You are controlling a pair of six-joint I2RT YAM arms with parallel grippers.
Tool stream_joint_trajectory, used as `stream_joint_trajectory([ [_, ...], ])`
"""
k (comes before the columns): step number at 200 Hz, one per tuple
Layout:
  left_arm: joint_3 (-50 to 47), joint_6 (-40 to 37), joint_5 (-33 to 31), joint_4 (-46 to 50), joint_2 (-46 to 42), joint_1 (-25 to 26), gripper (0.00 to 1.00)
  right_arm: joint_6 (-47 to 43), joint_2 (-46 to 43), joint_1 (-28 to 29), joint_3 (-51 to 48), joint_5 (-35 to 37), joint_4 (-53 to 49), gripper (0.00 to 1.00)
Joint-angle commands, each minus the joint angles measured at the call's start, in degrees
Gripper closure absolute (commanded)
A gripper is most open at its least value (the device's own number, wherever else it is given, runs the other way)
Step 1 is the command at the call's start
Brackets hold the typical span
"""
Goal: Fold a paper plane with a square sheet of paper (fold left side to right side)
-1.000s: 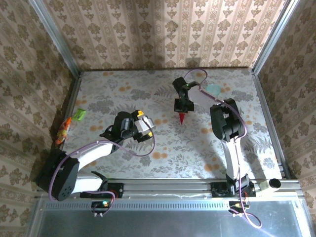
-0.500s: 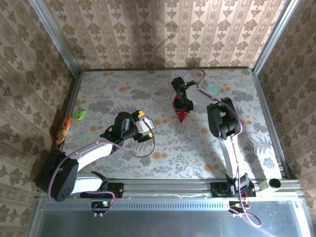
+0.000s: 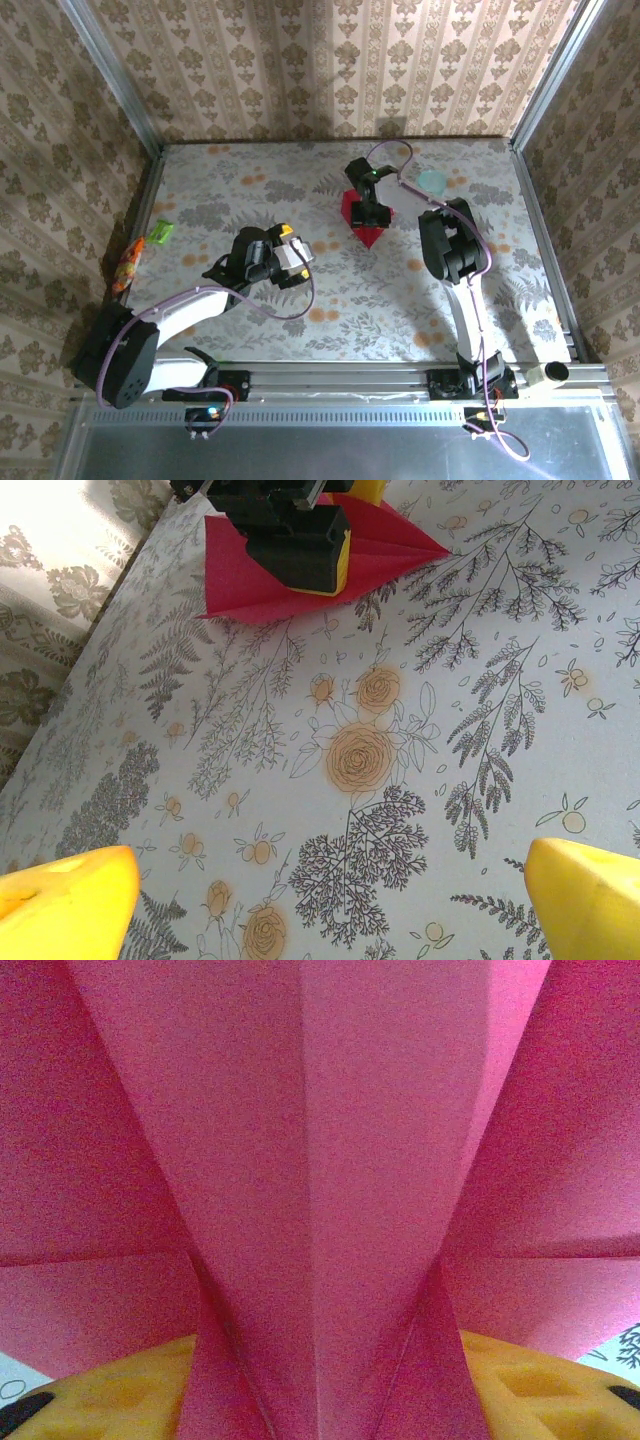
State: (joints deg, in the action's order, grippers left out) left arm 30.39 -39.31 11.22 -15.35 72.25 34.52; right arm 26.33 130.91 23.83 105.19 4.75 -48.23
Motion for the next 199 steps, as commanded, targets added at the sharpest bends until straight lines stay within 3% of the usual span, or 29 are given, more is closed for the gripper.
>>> stream_joint_trajectory([
  [1,1.5,-1.1,0.0,1.4,-0.8,0.5,0.0,-0.9,-2.2,0.1,-2.2,-0.1,-1.0,0.45],
  [115,1.6,-0.8,-0.1,1.2,-0.9,0.5,0.0,0.4,-12.4,0.2,-6.4,-2.0,-2.9,0.41],
  [157,1.5,-0.3,-0.1,0.7,-0.7,0.5,0.0,-0.2,-27.1,0.0,-18.5,-0.3,3.1,0.33],
  [199,1.5,-0.5,-0.2,0.7,-0.2,0.5,0.0,-2.0,-45.8,-4.3,-36.7,1.7,10.3,0.27],
])
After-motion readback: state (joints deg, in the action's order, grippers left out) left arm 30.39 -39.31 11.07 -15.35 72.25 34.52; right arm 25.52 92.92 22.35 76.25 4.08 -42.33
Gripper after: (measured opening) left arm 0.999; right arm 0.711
